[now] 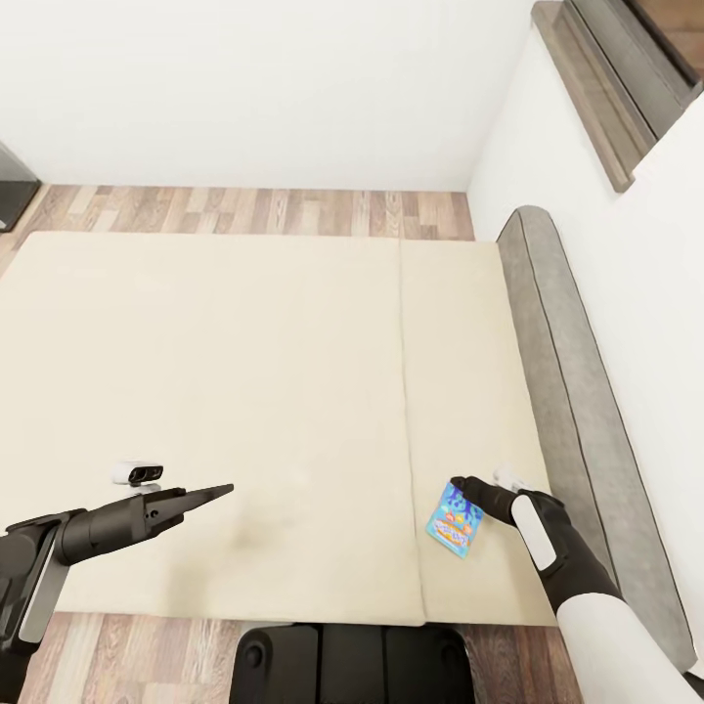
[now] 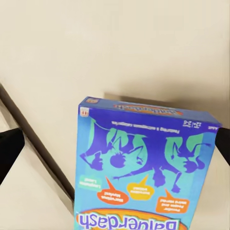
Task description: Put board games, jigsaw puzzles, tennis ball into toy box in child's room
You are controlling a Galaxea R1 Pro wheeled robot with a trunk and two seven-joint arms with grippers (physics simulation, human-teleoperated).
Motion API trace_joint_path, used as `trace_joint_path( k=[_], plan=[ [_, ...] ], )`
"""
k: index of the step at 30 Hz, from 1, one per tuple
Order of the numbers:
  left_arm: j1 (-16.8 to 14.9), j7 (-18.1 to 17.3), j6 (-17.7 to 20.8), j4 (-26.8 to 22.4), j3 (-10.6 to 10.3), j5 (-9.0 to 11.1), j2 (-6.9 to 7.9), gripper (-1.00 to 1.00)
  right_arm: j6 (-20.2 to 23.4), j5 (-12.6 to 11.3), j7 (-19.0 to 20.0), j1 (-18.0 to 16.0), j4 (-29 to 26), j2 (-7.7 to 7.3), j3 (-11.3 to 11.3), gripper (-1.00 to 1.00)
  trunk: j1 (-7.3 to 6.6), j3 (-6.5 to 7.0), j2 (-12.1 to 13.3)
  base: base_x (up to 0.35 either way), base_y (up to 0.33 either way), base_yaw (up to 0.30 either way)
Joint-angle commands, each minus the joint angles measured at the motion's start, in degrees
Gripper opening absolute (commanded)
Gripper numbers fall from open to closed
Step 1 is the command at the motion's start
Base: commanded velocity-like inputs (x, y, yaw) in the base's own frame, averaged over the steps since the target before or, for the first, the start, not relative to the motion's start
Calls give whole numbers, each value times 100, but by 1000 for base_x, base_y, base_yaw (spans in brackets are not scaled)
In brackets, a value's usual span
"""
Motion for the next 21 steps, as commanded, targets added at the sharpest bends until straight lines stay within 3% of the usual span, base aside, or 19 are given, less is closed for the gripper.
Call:
trace_joint_path(
  k=[1, 21],
  plan=[
    [-2, -22, 61, -2, 0, -4, 1, 100, 28, -38, -1, -1, -14, 0, -5, 100, 3, -8, -9, 0, 0, 0],
    [-2, -22, 60, -2, -8, -4, -15, 100, 9, 12, 13, -1, -30, 0, -7, 100, 3, -21, -9, 0, 0, 0]
  ],
)
